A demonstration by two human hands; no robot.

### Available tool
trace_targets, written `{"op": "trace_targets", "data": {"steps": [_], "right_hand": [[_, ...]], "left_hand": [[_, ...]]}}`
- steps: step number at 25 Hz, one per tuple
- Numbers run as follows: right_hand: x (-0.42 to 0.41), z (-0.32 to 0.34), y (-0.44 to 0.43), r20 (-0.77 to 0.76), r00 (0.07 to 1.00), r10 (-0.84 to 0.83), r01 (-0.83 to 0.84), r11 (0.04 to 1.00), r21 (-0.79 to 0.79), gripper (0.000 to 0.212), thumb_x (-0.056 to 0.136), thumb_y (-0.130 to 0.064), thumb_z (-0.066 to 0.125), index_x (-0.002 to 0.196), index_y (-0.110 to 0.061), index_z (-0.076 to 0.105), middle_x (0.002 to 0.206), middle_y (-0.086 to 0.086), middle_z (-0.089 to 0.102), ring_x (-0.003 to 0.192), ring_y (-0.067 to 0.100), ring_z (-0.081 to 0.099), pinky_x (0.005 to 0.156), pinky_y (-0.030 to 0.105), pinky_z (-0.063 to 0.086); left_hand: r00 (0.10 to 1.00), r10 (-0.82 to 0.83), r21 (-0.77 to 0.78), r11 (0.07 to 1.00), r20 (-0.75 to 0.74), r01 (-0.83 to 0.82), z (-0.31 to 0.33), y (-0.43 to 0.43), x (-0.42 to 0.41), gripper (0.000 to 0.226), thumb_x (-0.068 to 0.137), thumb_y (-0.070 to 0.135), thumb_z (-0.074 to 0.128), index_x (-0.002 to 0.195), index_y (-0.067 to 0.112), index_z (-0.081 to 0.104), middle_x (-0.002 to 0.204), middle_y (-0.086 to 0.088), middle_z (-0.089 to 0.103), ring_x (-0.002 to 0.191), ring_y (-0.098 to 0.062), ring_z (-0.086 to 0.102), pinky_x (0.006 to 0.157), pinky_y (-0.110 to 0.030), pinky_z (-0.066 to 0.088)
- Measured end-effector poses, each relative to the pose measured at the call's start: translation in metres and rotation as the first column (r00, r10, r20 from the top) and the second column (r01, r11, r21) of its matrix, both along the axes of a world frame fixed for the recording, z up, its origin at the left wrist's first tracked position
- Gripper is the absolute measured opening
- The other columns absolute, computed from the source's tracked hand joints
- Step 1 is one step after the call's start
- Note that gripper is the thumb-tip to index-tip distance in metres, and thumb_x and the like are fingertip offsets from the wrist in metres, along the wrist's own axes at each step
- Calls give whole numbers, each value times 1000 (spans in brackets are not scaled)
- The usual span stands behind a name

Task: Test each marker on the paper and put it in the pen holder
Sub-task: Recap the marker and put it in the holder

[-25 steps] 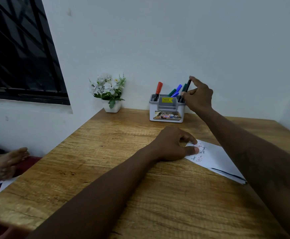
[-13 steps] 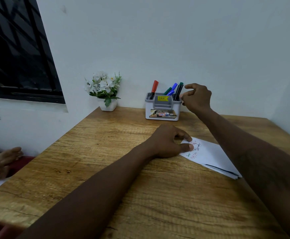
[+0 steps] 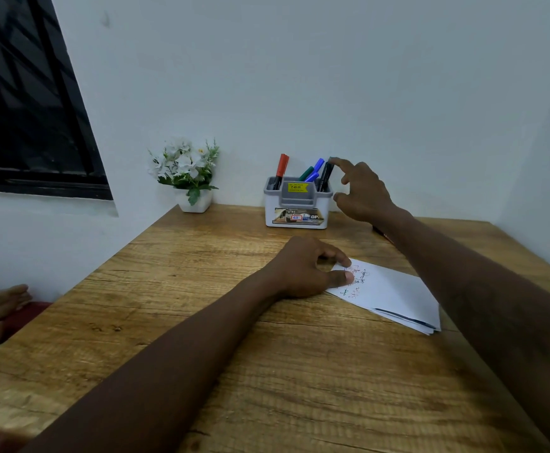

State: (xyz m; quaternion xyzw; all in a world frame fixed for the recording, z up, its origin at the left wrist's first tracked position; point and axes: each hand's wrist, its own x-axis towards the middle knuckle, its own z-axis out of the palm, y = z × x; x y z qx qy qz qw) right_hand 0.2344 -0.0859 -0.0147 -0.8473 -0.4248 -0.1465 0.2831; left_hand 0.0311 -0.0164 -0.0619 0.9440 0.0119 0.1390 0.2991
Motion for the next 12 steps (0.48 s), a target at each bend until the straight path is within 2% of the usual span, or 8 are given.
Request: {"op": "trace_targets", "data": {"steps": [3,6,9,12], "right_hand": [[-2,2,4,53,999,-7,14,989,-147,93,82,-9,63,161,-42,26,125,13,46,95,30,59,75,37,49],[-3,1,7,123,992,-39,71,963,-261,93,85,-12,69,162,-41,26,129,15,44,84,26,53,68,34,44],[-5,0,6,175,982,-75,118,962,-246,86,82,-15,74,157,-37,37,130,14,45,86,26,55,70,34,47],[-7,2,3,185,979,-88,119,980,-162,78,80,-13,74,151,-29,46,129,13,46,93,33,62,72,34,46]], "left_hand": [[1000,-7,4,1000,4,7,-1,0,0,37,86,41,78,119,24,76,128,9,71,117,-3,62,105,-26,48],[1000,-8,16,1000,0,8,-1,1,1,37,87,42,77,119,25,76,128,10,71,117,-2,62,104,-24,47],[1000,-9,20,1000,0,9,-1,2,2,37,87,41,77,119,25,76,128,10,70,116,-3,62,103,-22,47],[1000,-9,21,1000,0,9,-2,2,2,37,86,42,77,119,25,76,128,10,70,117,-2,62,104,-22,47]]}}
